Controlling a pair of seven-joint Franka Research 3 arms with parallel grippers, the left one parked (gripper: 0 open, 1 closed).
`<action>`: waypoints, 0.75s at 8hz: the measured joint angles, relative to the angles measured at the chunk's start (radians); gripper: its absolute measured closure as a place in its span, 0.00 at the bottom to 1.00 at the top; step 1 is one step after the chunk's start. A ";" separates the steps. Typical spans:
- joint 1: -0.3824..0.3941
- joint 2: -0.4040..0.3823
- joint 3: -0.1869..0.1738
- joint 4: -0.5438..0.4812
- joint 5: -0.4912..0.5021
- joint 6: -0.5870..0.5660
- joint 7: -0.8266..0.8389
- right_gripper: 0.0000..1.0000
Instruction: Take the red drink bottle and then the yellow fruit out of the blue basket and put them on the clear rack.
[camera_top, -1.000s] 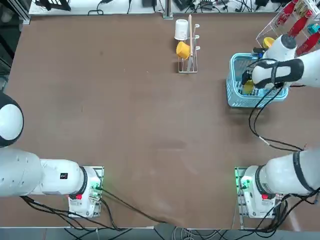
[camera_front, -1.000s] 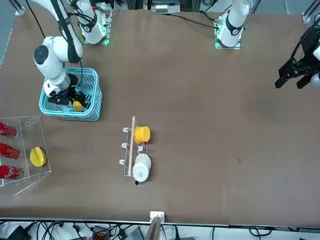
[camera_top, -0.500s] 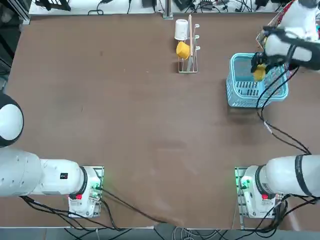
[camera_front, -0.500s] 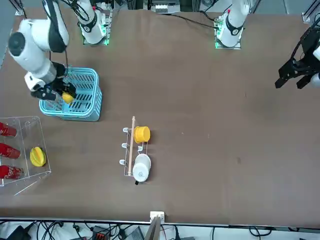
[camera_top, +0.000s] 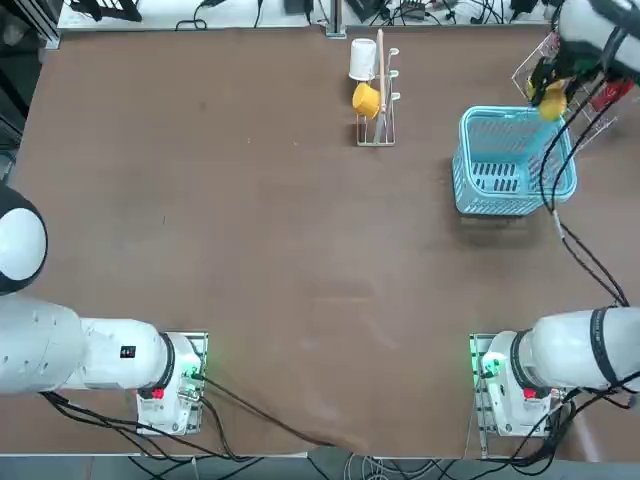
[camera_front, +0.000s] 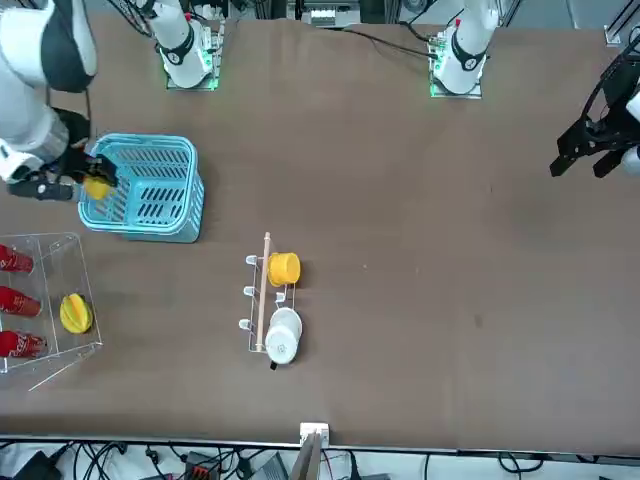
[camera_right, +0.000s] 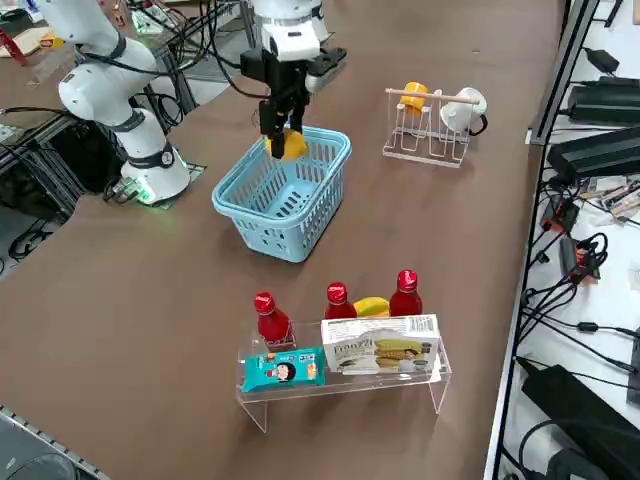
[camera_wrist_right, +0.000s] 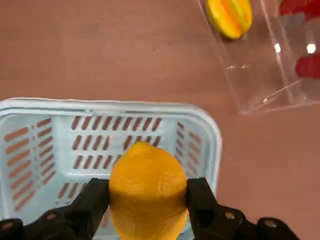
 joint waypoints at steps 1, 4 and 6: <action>-0.015 0.048 -0.002 0.055 -0.038 -0.004 -0.072 0.12; -0.054 0.253 -0.004 0.227 -0.165 -0.002 -0.291 0.12; -0.108 0.365 -0.006 0.320 -0.207 0.044 -0.394 0.12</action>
